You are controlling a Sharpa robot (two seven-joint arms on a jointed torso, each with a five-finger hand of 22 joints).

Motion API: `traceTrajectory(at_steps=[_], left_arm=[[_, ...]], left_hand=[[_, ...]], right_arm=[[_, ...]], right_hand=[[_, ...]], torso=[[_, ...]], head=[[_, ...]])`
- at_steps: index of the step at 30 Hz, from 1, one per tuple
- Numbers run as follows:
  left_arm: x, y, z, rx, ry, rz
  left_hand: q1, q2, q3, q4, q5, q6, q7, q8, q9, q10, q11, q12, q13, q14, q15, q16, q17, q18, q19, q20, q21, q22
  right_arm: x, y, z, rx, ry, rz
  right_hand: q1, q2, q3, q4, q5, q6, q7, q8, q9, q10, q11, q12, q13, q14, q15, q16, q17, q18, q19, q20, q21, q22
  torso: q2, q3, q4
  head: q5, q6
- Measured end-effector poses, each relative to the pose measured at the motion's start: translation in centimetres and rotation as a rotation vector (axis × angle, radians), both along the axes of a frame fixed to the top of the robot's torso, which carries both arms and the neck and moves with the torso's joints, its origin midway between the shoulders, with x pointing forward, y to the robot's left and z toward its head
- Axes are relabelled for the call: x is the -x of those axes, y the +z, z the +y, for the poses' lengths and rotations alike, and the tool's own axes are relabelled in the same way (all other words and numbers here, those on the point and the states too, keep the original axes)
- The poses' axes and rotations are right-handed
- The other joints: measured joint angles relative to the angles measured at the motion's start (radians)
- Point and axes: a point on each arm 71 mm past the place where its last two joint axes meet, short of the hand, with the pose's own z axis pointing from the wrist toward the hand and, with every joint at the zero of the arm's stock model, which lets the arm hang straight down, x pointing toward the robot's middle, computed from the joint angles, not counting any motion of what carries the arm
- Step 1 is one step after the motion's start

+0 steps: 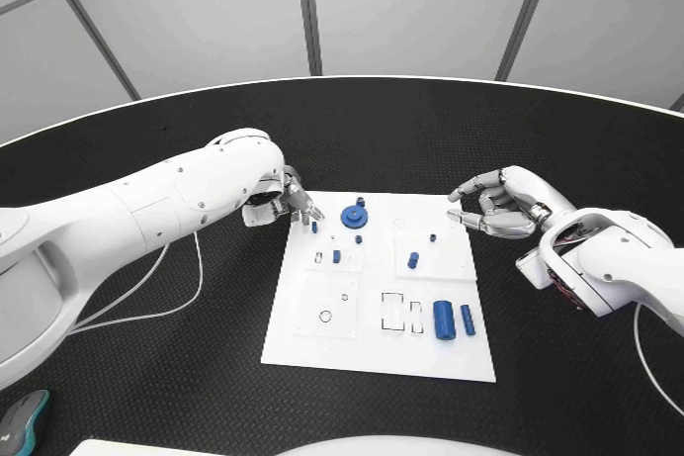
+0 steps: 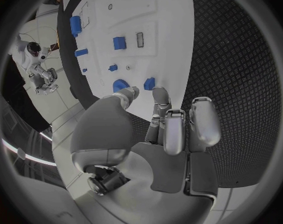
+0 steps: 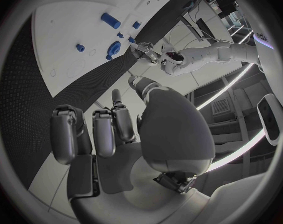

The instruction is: Assemble the parts on the task board

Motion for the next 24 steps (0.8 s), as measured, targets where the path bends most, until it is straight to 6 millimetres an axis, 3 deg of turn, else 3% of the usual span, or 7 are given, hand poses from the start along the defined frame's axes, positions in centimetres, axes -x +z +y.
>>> traceTrajectory(at_steps=[24], left_arm=[[-0.11,-0.11,-0.14,0.002,0.001,-0.006]], left_hand=[[0.009,0.009,0.000,0.000,-0.004,0.004,0.004,-0.004,-0.002,0.000,0.000,0.000,0.000,0.000,0.000,0.000,0.000,0.000,0.000,0.000,0.000,0.003]], right_arm=[[0.10,0.03,0.14,-0.002,0.004,0.001]], right_hand=[[0.000,0.000,0.003,0.003,0.000,0.000,0.000,0.000,0.001,0.000,0.000,0.000,0.000,0.000,0.000,0.000,0.000,0.000,0.000,0.000,0.000,0.000]], torso=[[0.001,0.0004,-0.0015]], head=[[0.000,-0.007]])
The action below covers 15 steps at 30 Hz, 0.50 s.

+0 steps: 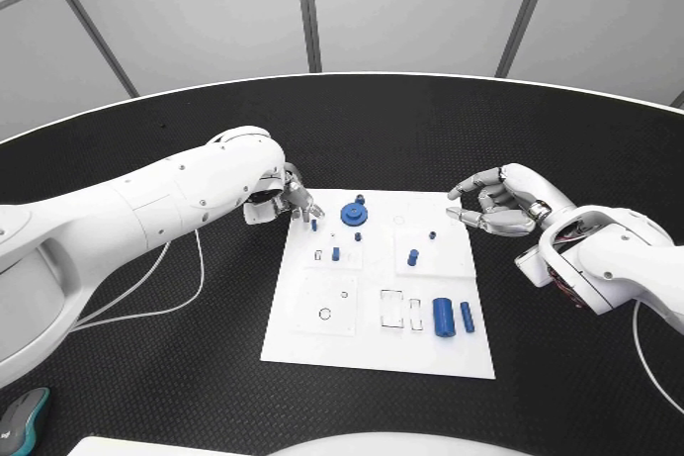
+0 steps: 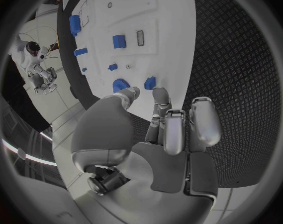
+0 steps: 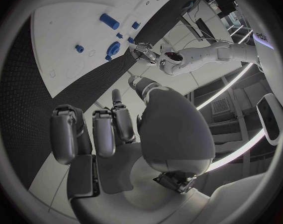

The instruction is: Assemble the parts on the task board

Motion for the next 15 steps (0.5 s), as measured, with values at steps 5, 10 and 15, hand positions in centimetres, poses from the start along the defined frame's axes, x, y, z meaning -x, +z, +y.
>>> traceTrajectory(at_steps=[5,10,15], left_arm=[[-0.01,-0.05,-0.12,-0.001,-0.004,0.005],[-0.02,-0.12,-0.12,-0.003,-0.004,0.008],[-0.02,-0.19,-0.14,-0.005,-0.005,0.012]], left_hand=[[0.000,0.000,0.000,0.000,0.000,0.000,0.000,0.000,0.000,0.000,0.000,0.000,0.000,0.000,0.000,0.000,0.000,0.000,0.000,0.000,0.000,0.000],[0.004,0.004,0.000,0.000,0.000,0.000,0.000,0.000,0.000,0.000,0.000,0.000,0.000,0.000,0.000,0.000,0.000,0.000,0.000,0.000,0.000,0.001],[0.005,0.005,0.000,0.000,0.000,0.000,0.000,0.000,-0.001,0.000,0.000,0.000,0.000,0.000,0.000,0.000,0.000,0.000,0.000,0.000,0.000,0.002]], right_arm=[[0.02,0.01,0.02,0.000,0.001,0.000],[0.02,0.01,0.04,0.000,0.001,0.000],[0.02,0.01,0.07,-0.001,0.002,0.000]], right_hand=[[0.000,0.000,0.000,0.000,0.000,0.000,0.000,0.000,0.000,0.000,0.000,0.000,0.000,0.000,0.000,0.000,0.000,0.000,0.000,0.000,0.000,0.000],[0.000,0.000,0.000,0.000,0.000,0.000,0.000,0.000,0.000,0.000,0.000,0.000,0.000,0.000,0.000,0.000,0.000,0.000,0.000,0.000,0.000,0.000],[0.000,0.000,0.000,0.000,0.000,0.000,0.000,0.000,0.000,0.000,0.000,0.000,0.000,0.000,0.000,0.000,0.000,0.000,0.000,0.000,0.000,0.000]], torso=[[0.000,0.0001,0.0001],[0.000,0.0001,0.0000],[0.000,-0.0001,0.0002]], head=[[-0.001,-0.002],[-0.002,-0.004],[-0.003,-0.005]])
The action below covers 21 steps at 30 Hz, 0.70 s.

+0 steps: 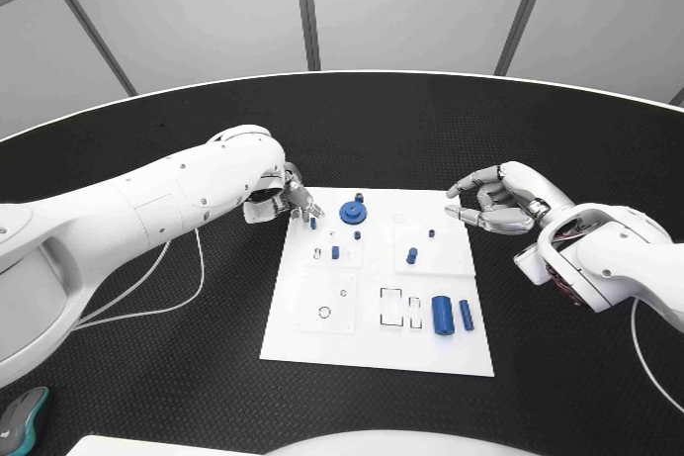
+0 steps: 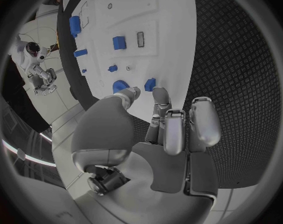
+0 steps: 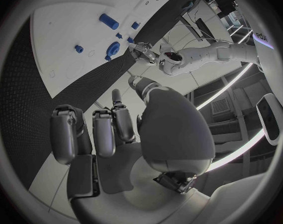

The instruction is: Assemble the parts on the task board

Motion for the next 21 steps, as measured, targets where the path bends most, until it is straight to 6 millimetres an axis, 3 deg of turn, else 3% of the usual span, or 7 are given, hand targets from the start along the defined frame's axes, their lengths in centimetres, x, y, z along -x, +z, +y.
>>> traceTrajectory(at_steps=[21], left_arm=[[-0.03,-0.22,0.17,-0.001,-0.006,0.014]], left_hand=[[0.027,0.014,0.003,-0.003,0.000,0.003,-0.004,0.000,0.000,0.000,0.000,0.004,0.002,0.000,0.000,0.000,0.000,0.000,0.000,0.000,0.000,0.005]], right_arm=[[-0.01,0.00,0.18,-0.001,0.005,-0.001]], right_hand=[[0.000,0.000,0.000,0.000,0.005,0.000,0.000,0.000,0.001,0.000,0.000,0.000,0.000,0.000,0.000,0.000,0.001,0.000,0.000,0.000,0.000,0.000]], torso=[[0.000,-0.0003,0.0001]], head=[[-0.001,-0.008]])
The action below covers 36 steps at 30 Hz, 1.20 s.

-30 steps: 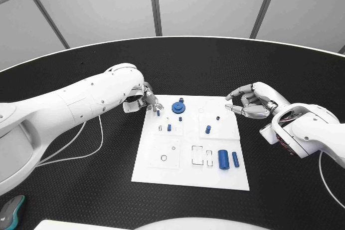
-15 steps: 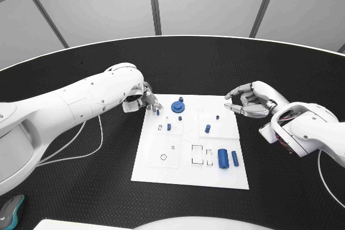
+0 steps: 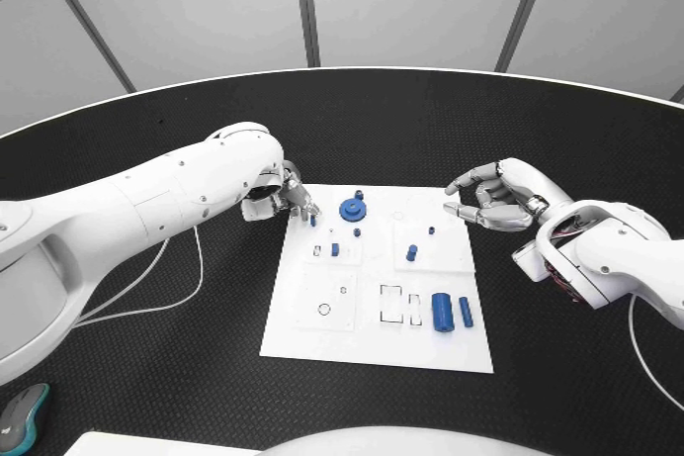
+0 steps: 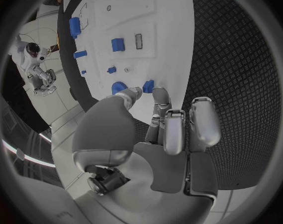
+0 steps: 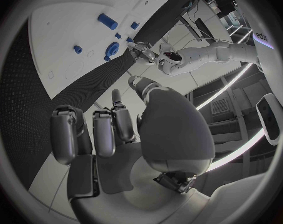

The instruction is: Assemble the parts on the task board

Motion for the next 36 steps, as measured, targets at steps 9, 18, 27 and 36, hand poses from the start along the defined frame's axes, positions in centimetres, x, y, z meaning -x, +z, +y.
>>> traceTrajectory(at_steps=[9,18,27,36], left_arm=[[0.04,-0.12,-0.19,0.005,-0.004,-0.002],[0.04,-0.14,-0.16,0.005,-0.002,-0.003],[0.08,-0.18,-0.24,0.004,-0.008,0.002],[0.08,-0.19,-0.28,0.005,-0.010,0.004]], left_hand=[[0.000,0.000,0.000,0.000,0.000,0.000,0.000,0.000,0.000,0.000,0.000,0.000,0.000,0.000,0.000,0.000,0.000,0.000,0.000,0.000,0.000,0.000],[0.004,0.004,0.000,0.000,0.000,0.004,-0.004,0.000,0.000,0.000,0.000,0.000,0.001,0.000,0.000,0.000,0.000,0.000,0.000,0.000,0.000,0.004],[0.074,0.029,0.018,-0.018,0.000,0.007,-0.007,-0.004,0.000,0.004,-0.004,0.004,0.001,0.000,0.000,0.000,0.000,0.000,0.000,0.000,0.004,0.007],[0.150,0.043,0.073,-0.037,-0.070,0.009,0.000,-0.012,0.005,0.005,-0.017,0.001,-0.005,0.000,-0.004,0.000,0.000,0.000,0.002,-0.006,0.004,0.010]], right_arm=[[0.00,0.00,0.04,0.000,0.001,0.000],[0.00,-0.01,0.04,0.000,0.001,0.001],[0.02,-0.01,0.06,0.000,0.002,0.001],[0.02,0.00,0.07,0.000,0.003,0.001]], right_hand=[[0.000,0.000,0.000,0.000,0.000,0.000,0.000,0.000,0.000,0.000,0.000,0.000,0.000,0.000,0.000,0.000,0.000,0.000,0.000,0.000,0.000,0.000],[0.000,0.000,0.000,0.000,0.000,0.000,0.000,0.000,0.000,0.000,0.000,0.000,0.000,0.000,0.000,0.000,0.000,0.000,0.000,0.000,0.000,0.000],[0.000,0.000,0.000,0.000,0.000,0.000,0.000,0.000,0.000,0.000,0.000,0.000,0.000,0.000,0.000,0.000,0.000,0.000,0.000,0.000,0.000,0.000],[0.000,0.000,0.000,0.000,0.000,0.000,0.000,0.004,0.000,0.000,0.000,0.000,0.001,0.000,0.000,0.000,0.000,0.000,0.000,0.000,0.000,0.000]], torso=[[0.000,0.0002,-0.0002],[0.000,0.0004,0.0006],[0.000,0.0003,0.0004],[0.000,0.0000,0.0004]], head=[[-0.002,-0.002],[-0.002,-0.005],[-0.002,-0.007],[-0.003,-0.010]])
